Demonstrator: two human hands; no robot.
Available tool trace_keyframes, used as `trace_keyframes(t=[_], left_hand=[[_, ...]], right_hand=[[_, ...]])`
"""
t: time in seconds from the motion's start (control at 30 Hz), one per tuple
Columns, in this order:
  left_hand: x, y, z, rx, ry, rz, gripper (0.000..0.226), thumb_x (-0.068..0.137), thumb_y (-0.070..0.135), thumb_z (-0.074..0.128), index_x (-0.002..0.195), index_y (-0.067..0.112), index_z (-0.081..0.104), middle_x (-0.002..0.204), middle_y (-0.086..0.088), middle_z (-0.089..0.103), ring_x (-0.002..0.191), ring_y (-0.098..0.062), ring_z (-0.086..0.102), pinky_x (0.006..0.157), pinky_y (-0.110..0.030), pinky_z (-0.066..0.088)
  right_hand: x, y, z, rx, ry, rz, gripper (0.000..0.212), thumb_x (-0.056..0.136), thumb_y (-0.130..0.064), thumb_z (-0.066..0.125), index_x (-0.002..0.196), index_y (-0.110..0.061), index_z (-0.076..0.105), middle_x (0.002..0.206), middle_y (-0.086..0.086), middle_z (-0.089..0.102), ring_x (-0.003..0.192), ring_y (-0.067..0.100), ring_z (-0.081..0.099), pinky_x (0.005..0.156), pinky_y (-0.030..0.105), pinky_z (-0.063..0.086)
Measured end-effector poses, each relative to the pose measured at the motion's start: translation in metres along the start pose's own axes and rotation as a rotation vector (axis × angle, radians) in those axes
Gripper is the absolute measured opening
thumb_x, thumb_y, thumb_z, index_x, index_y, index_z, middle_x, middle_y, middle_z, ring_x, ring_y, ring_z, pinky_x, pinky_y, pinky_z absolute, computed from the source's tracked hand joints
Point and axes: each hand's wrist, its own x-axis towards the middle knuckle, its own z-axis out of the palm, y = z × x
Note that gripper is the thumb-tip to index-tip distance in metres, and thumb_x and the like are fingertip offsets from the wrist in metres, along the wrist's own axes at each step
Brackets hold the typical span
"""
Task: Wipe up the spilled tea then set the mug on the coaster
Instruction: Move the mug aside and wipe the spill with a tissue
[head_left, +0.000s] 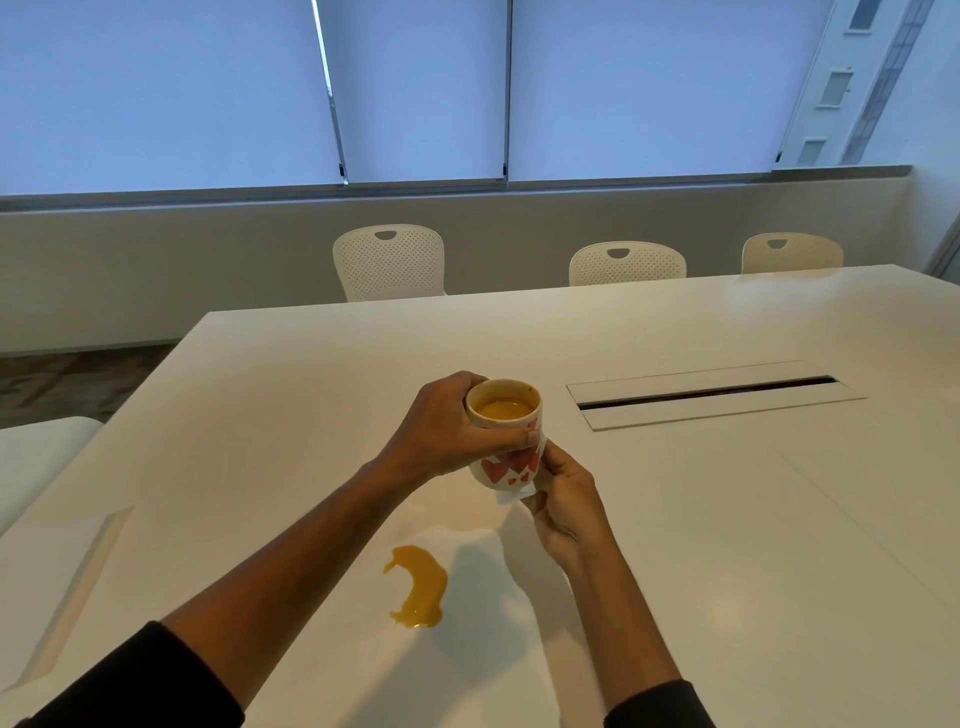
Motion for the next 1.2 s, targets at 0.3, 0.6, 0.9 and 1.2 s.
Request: trace_keyframes(t=[0.3, 0.6, 0.9, 1.2], left_hand=[[0.003, -0.006, -0.001, 0.016, 0.036, -0.021, 0.069, 0.073, 0.057, 0.084, 0.126, 0.017, 0.065, 0.116, 0.003, 0.073, 0.094, -0.015, 0.069, 0.073, -0.014, 0.055], [0.004, -0.015, 0.004, -0.001, 0.024, -0.01, 0.072, 0.072, 0.058, 0.085, 0.128, 0.018, 0.063, 0.118, 0.005, 0.071, 0.096, -0.015, 0.069, 0.072, -0.011, 0.052], [0.008, -0.027, -0.002, -0.013, 0.051, -0.035, 0.074, 0.069, 0.062, 0.085, 0.127, 0.022, 0.062, 0.112, 0.014, 0.066, 0.089, -0.01, 0.066, 0.063, -0.006, 0.049], [0.001, -0.041, 0.001, -0.032, 0.074, -0.071, 0.08, 0.064, 0.071, 0.081, 0.125, 0.024, 0.061, 0.109, 0.016, 0.065, 0.088, -0.003, 0.066, 0.06, -0.004, 0.05]], right_hand=[[0.008, 0.006, 0.007, 0.314, -0.063, 0.219, 0.026, 0.108, -0.023, 0.058, 0.131, -0.016, 0.068, 0.12, 0.017, 0.079, 0.107, 0.033, 0.078, 0.08, 0.044, 0.067], [0.007, 0.003, -0.013, 0.329, -0.077, 0.226, 0.028, 0.105, -0.006, 0.058, 0.108, -0.013, 0.084, 0.123, 0.018, 0.078, 0.11, 0.035, 0.077, 0.081, 0.044, 0.068], [0.028, -0.009, -0.057, 0.203, -0.034, 0.074, 0.034, 0.101, 0.011, 0.053, 0.124, -0.003, 0.074, 0.13, 0.016, 0.076, 0.117, 0.031, 0.075, 0.084, 0.037, 0.067], [0.102, -0.03, -0.074, -0.991, 0.077, -0.576, 0.053, 0.091, 0.019, 0.047, 0.112, -0.015, 0.081, 0.121, -0.003, 0.078, 0.119, 0.015, 0.07, 0.108, 0.016, 0.049]])
